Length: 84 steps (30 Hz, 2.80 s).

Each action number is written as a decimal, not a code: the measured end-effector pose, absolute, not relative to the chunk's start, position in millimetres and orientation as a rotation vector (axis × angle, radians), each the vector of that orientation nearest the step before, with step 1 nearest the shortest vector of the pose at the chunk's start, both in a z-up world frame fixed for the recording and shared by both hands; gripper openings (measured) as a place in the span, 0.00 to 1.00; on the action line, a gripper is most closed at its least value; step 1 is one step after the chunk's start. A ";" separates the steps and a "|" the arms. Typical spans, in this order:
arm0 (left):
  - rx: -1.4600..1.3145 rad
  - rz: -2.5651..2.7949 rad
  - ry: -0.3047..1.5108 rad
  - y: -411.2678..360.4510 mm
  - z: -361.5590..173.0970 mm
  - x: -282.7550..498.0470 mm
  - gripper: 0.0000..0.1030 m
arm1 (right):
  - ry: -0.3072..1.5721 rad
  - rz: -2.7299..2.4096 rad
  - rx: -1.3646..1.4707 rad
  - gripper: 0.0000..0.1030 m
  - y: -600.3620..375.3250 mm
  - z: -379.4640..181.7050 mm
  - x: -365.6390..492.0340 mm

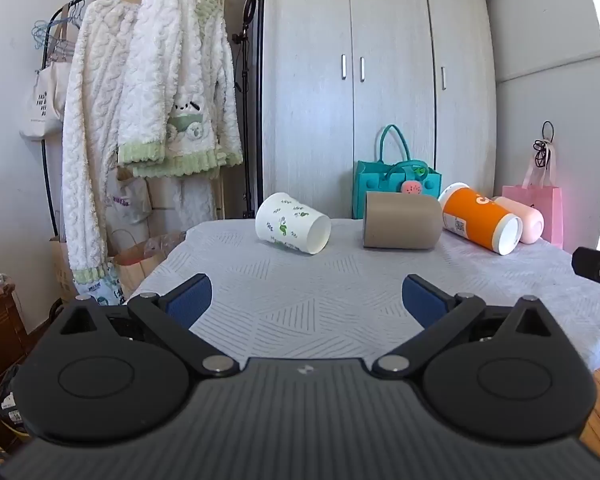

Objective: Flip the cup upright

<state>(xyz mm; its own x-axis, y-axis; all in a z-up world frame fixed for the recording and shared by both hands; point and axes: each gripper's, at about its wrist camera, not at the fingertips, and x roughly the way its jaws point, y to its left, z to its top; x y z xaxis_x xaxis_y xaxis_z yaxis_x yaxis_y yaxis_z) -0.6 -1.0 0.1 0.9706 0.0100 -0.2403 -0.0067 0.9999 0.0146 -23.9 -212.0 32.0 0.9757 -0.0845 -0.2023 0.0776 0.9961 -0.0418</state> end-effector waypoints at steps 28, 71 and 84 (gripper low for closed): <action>-0.041 0.015 0.215 8.4 3.2 -6.1 1.00 | 0.205 -0.092 -0.034 1.00 -216.5 30.3 -21.1; -0.028 0.017 0.210 10.9 4.3 -12.8 1.00 | 0.213 -0.091 -0.048 1.00 -211.3 29.0 -21.2; -0.014 0.030 0.286 11.9 10.8 -6.1 1.00 | 0.236 -0.071 -0.060 1.00 -212.4 31.9 -19.0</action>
